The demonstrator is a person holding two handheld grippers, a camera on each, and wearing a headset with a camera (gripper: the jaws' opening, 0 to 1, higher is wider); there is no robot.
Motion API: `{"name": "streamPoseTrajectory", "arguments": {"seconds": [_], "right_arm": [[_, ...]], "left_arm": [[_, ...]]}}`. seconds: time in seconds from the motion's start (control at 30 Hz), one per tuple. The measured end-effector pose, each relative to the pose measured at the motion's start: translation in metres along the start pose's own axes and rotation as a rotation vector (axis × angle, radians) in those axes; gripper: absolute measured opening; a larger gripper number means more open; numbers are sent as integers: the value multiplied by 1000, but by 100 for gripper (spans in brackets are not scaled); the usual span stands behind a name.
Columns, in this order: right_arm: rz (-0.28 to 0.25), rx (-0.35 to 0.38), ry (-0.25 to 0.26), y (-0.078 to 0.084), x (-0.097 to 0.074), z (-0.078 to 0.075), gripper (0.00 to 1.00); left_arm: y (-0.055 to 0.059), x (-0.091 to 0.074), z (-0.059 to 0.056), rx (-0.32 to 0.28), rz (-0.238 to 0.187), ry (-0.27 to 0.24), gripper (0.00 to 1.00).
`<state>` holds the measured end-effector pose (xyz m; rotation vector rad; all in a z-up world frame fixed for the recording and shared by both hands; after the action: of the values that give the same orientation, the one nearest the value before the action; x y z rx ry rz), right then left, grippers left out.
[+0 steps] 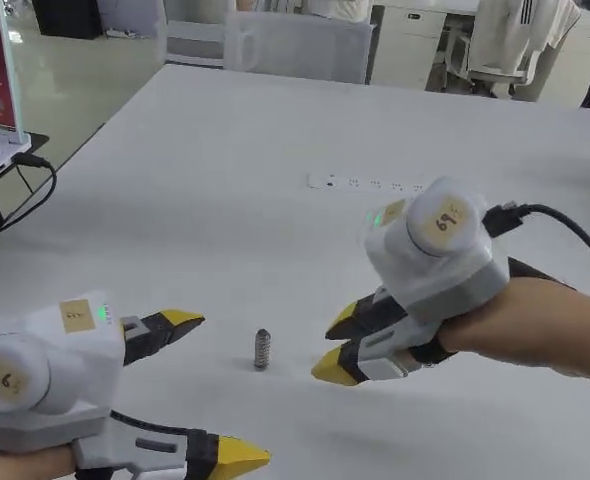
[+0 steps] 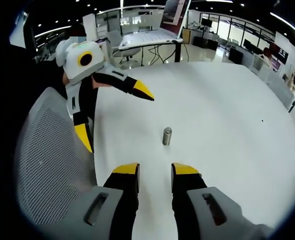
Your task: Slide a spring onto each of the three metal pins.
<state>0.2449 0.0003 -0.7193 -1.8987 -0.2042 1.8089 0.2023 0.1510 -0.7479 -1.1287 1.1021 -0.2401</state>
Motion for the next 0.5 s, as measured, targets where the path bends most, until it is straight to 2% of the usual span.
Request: {"name": "streamPoseTrajectory", "arguments": {"seconds": [0.23, 0.4, 0.5], "right_arm": [[-54, 71, 42, 23, -19, 2, 24], [-120, 137, 90, 37, -38, -2, 25], [-142, 169, 109, 46, -44, -5, 25]], "left_arm": [[-3, -6, -2, -6, -7, -6, 89], [-6, -8, -7, 0, -1, -5, 90], [-7, -9, -8, -4, -6, -7, 90]]}}
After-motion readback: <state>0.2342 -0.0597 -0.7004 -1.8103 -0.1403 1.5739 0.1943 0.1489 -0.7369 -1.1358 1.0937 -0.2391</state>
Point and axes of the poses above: the centre of the closed fingertips' face, and the gripper's own axes: x roughly forward along the fingers, z roughly to its left, y roughly out of its underside, the point moved 6 cm from there along -x, roughly backward along the fingers, and after that the axes turned 13 degrees about z, right-handed, at the moved point
